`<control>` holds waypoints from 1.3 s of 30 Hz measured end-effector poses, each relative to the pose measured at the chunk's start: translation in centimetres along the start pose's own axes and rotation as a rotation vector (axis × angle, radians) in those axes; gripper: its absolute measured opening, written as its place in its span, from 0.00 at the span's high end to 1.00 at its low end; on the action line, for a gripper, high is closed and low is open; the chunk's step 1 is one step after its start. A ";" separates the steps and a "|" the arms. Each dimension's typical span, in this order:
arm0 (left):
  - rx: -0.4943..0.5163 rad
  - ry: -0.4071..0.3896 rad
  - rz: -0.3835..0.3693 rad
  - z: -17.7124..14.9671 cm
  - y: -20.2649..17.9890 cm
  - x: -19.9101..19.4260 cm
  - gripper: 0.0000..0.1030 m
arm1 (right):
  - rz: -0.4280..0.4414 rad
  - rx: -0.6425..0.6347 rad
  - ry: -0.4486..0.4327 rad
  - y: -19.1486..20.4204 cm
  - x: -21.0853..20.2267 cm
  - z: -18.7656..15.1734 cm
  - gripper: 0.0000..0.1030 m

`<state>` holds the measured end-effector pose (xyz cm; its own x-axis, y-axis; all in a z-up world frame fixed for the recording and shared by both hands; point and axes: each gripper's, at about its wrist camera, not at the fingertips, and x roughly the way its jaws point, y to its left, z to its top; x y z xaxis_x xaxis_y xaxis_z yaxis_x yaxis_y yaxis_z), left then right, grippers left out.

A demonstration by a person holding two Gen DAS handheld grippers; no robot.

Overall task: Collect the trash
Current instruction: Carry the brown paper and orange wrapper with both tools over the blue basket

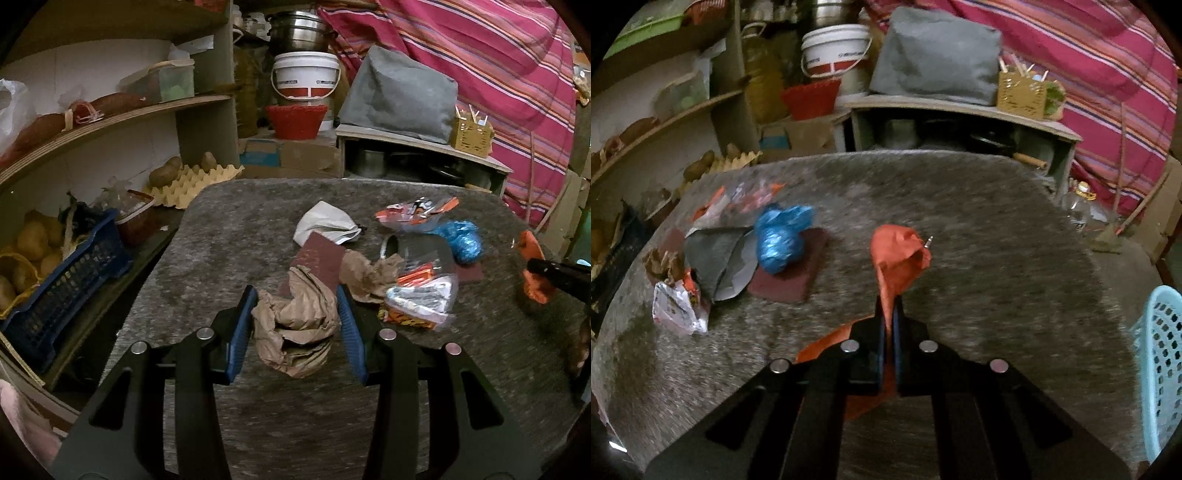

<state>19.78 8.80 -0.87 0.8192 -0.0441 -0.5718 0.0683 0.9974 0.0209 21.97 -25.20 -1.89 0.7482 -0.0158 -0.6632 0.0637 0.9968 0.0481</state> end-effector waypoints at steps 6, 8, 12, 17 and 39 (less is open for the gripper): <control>0.025 -0.010 -0.012 0.4 -2.3 -0.4 0.58 | -0.022 0.003 -0.034 -2.1 -1.6 0.0 0.96; 0.025 -0.008 -0.021 0.5 -3.1 -0.4 0.58 | -0.028 0.008 -0.041 -3.0 -2.1 0.0 0.96; 0.023 -0.005 -0.047 0.8 -4.8 -0.2 0.58 | -0.041 0.023 -0.053 -4.8 -2.9 -0.1 0.96; 0.036 -0.002 -0.068 1.1 -7.1 0.1 0.58 | -0.070 0.047 -0.070 -7.5 -4.2 -0.3 0.96; 0.138 -0.003 -0.204 1.2 -20.0 0.1 0.58 | -0.212 0.173 -0.097 -20.7 -9.6 -3.6 0.96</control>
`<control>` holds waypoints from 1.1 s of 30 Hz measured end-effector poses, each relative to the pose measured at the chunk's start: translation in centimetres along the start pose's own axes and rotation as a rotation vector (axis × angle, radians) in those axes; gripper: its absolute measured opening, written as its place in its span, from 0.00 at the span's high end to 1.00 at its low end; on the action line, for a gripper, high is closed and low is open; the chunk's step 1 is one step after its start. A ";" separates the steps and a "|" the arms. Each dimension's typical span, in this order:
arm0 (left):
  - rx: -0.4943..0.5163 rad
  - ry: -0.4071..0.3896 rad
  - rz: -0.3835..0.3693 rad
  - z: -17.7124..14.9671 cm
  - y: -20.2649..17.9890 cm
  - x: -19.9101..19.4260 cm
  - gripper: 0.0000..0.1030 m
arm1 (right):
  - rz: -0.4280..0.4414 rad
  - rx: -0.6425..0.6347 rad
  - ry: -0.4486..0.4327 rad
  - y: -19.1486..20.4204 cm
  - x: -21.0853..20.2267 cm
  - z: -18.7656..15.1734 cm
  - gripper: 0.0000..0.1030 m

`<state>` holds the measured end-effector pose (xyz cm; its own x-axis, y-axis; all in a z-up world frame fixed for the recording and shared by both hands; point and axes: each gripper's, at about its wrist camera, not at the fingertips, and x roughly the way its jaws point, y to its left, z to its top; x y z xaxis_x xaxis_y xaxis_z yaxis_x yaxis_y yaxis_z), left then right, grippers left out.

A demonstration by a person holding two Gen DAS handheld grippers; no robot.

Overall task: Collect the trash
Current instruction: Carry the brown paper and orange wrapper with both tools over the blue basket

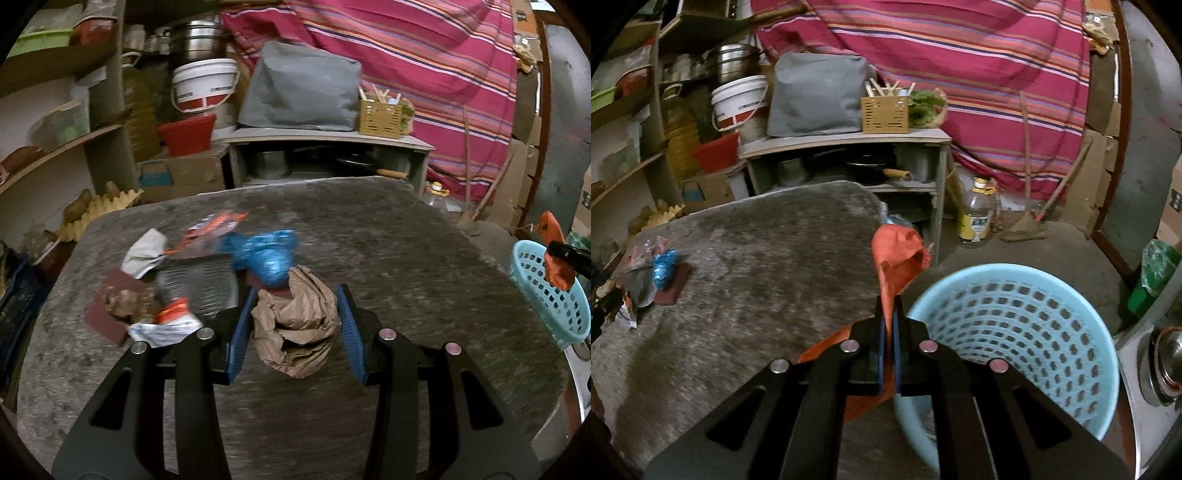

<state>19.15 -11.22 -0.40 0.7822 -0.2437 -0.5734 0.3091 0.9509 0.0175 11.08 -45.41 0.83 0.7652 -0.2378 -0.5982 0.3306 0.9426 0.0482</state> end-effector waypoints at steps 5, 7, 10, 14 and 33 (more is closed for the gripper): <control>0.048 -0.015 -0.036 0.6 -3.8 0.1 0.58 | -0.025 0.023 -0.003 -3.0 -0.6 -0.4 0.96; 0.063 -0.014 -0.040 0.7 -5.1 0.3 0.58 | -0.034 0.034 0.001 -4.3 -0.9 -0.5 0.96; 0.079 -0.002 -0.059 0.9 -7.0 1.0 0.58 | -0.054 0.041 0.008 -5.9 -1.2 -0.9 0.96; 0.104 -0.002 -0.094 1.1 -10.0 1.6 0.58 | -0.067 0.053 0.005 -7.3 -1.4 -1.1 0.96; 0.211 -0.047 -0.313 2.2 -25.6 2.6 0.58 | -0.112 0.160 -0.002 -15.1 -1.3 -2.1 0.96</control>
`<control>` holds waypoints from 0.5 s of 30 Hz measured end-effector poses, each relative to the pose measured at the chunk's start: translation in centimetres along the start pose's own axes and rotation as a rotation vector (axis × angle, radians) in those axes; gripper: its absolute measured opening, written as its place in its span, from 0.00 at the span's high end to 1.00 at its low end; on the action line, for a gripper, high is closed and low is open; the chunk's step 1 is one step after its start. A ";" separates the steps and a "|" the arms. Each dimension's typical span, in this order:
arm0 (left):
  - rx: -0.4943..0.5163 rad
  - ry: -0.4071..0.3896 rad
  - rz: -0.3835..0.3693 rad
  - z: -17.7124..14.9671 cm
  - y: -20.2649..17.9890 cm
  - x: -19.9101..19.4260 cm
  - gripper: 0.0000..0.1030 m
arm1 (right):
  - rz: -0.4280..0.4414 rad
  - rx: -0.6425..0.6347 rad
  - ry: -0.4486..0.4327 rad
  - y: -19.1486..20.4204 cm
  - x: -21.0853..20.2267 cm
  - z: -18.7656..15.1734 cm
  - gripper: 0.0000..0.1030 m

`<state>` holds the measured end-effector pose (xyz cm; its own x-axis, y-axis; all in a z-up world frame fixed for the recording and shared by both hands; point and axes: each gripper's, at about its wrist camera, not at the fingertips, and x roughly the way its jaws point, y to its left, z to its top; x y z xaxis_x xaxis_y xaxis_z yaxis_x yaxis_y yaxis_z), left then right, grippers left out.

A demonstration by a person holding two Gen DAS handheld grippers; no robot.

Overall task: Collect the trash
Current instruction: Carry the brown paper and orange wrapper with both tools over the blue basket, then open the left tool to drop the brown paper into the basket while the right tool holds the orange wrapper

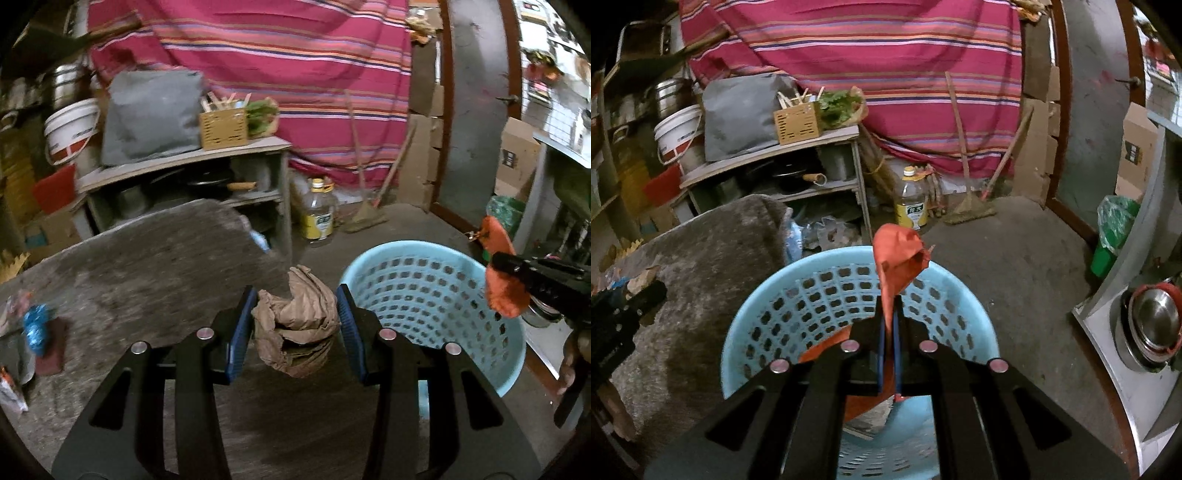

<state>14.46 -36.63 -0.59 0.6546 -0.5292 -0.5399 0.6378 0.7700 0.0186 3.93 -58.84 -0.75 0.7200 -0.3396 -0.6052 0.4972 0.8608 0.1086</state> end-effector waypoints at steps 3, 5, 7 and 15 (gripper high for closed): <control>0.016 -0.007 -0.029 0.5 -2.1 0.4 0.58 | 0.001 0.014 -0.010 -1.3 -0.2 -0.1 0.96; 0.029 -0.011 -0.042 0.8 -3.3 0.8 0.58 | 0.001 0.022 -0.011 -1.9 -0.3 -0.1 0.96; 0.044 -0.014 -0.055 1.0 -4.5 1.2 0.57 | 0.002 0.034 -0.011 -2.4 -0.3 -0.2 0.96; 0.017 -0.025 -0.064 2.4 -5.5 1.7 0.26 | 0.030 0.041 -0.016 -2.4 -0.4 -0.1 0.96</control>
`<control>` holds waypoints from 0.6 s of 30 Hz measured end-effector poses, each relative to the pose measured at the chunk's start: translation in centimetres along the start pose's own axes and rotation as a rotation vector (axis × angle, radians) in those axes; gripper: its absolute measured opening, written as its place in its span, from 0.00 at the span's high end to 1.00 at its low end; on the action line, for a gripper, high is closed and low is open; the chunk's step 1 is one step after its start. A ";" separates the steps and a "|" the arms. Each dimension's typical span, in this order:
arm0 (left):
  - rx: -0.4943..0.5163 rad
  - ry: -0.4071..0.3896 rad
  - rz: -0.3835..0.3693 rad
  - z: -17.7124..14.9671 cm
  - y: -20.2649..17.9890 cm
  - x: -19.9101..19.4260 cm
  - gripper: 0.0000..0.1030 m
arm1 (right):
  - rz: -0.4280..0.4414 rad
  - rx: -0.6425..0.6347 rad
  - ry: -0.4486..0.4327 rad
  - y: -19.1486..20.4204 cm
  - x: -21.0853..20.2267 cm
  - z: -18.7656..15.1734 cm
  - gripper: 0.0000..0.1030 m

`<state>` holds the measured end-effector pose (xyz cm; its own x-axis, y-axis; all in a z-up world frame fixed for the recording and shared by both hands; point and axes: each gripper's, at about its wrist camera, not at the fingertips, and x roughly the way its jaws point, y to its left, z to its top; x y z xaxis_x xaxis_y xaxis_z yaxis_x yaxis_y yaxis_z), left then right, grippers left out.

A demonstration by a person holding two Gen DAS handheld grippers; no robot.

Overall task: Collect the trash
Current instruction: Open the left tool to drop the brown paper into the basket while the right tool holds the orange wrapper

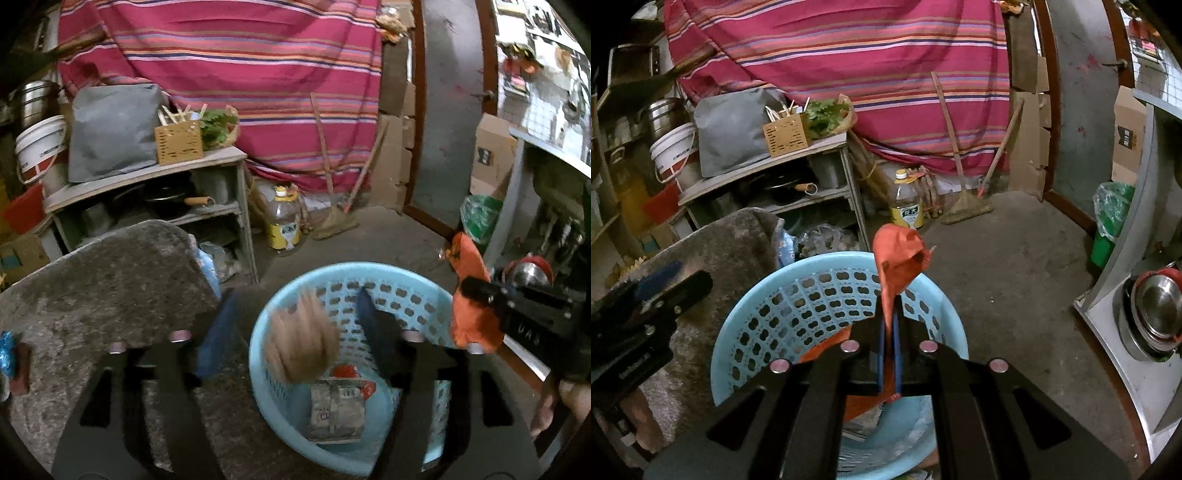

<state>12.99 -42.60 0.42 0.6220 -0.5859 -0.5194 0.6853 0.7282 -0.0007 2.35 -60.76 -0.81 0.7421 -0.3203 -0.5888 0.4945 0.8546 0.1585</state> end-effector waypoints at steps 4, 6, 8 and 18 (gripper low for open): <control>-0.023 -0.015 0.017 0.2 1.3 -1.0 0.15 | 0.008 -0.014 0.003 0.6 0.1 0.0 0.96; -0.038 -0.019 0.035 0.2 2.3 -1.6 0.11 | 0.018 -0.021 0.006 1.1 0.3 0.0 0.96; -0.053 -0.030 0.061 -0.1 3.6 -2.6 0.09 | 0.024 -0.032 0.013 1.7 0.5 -0.1 0.96; -0.129 -0.055 0.207 -1.6 12.1 -7.8 0.05 | -0.046 -0.090 0.088 5.9 3.5 -0.2 0.69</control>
<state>15.82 -28.60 3.10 0.7665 -0.4352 -0.4724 0.4891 0.8722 -0.0100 7.72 -56.75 -2.11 0.6755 -0.3260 -0.6613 0.4811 0.8746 0.0603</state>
